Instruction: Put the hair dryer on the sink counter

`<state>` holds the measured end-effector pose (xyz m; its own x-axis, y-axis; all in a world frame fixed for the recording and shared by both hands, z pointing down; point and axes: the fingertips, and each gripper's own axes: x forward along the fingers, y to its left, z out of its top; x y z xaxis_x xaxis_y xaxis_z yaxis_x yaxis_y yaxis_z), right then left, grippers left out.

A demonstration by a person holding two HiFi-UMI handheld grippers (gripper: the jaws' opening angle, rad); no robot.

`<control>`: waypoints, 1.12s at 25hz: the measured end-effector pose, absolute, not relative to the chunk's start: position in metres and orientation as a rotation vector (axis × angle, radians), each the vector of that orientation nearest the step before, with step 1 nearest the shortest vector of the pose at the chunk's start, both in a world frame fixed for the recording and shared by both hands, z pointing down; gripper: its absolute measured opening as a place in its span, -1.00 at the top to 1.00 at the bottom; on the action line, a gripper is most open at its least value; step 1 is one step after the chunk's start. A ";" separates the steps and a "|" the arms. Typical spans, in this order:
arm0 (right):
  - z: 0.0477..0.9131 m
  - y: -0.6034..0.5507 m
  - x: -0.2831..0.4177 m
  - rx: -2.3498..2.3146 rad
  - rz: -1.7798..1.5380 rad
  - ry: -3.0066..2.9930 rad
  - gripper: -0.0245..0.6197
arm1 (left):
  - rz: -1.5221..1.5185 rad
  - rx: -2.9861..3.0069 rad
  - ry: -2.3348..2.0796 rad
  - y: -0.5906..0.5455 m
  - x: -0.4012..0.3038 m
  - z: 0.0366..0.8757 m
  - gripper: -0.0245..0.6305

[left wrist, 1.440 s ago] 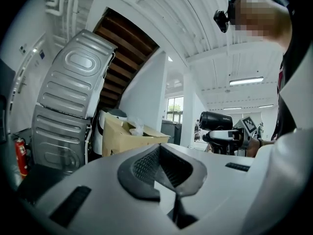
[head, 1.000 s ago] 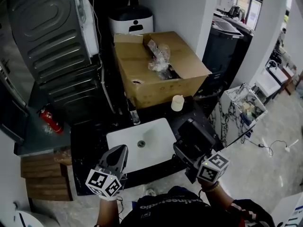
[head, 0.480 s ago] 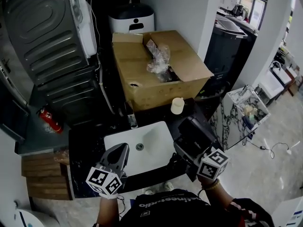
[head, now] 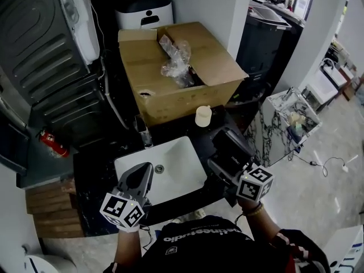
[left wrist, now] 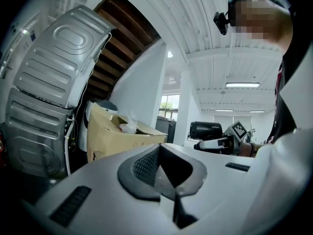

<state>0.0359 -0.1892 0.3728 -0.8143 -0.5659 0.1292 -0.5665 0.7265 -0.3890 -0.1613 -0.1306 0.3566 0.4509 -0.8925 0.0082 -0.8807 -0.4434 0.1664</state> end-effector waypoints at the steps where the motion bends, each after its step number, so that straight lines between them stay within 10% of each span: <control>1: 0.379 -0.193 0.040 0.972 0.679 -2.903 0.25 | -0.111 2.560 -1.558 -0.132 -0.159 0.357 0.88; 28: 0.627 -0.251 0.105 0.902 1.365 -2.165 0.25 | 0.033 2.443 -1.569 -0.120 -0.153 0.395 0.88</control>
<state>0.1054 -0.2506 0.6274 -0.6989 -0.2975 0.6503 -0.7151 0.3058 -0.6286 -0.1529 -0.1200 0.3951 0.4243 -0.8937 0.1460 -0.8990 -0.3964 0.1864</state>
